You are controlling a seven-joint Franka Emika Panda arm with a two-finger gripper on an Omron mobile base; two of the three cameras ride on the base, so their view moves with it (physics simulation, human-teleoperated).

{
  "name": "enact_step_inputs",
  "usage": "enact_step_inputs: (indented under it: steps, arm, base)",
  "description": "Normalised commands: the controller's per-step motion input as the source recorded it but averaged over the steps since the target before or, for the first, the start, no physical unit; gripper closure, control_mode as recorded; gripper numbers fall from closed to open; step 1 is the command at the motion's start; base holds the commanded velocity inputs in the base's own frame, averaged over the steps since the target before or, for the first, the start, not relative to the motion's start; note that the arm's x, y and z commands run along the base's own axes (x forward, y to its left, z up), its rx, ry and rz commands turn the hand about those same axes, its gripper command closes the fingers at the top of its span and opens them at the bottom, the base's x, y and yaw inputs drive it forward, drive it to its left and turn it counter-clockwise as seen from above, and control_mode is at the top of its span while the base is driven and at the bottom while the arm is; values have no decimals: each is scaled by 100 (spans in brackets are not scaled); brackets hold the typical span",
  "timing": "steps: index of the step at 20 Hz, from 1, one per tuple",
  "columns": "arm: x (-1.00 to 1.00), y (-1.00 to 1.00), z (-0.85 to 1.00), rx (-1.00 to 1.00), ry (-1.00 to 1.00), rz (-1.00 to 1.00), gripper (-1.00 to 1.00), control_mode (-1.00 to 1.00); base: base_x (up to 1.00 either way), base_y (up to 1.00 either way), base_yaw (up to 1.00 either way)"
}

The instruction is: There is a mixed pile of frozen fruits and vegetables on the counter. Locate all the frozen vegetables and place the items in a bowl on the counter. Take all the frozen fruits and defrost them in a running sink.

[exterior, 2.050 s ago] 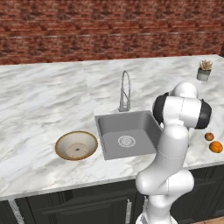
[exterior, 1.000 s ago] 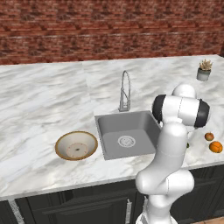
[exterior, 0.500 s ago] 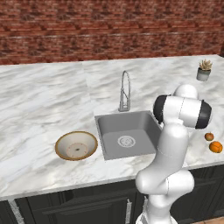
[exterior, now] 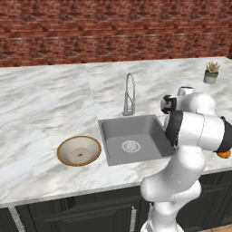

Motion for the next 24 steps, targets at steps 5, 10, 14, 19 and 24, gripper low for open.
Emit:
enact_step_inputs:
  steps: [5,10,14,19,24]
  arm:
    - [-50,76,8,0,-16,-7,100,-100]
    - [-48,78,7,0,-9,-5,100,-100]
    - [-9,88,22,-2,5,1,100,-100]
    - [1,75,33,-3,15,0,100,-100]
    - [10,59,31,-4,20,0,100,-100]
  base:
    - [0,0,0]
    - [0,0,0]
    - [0,0,0]
    - [0,0,0]
    - [0,0,0]
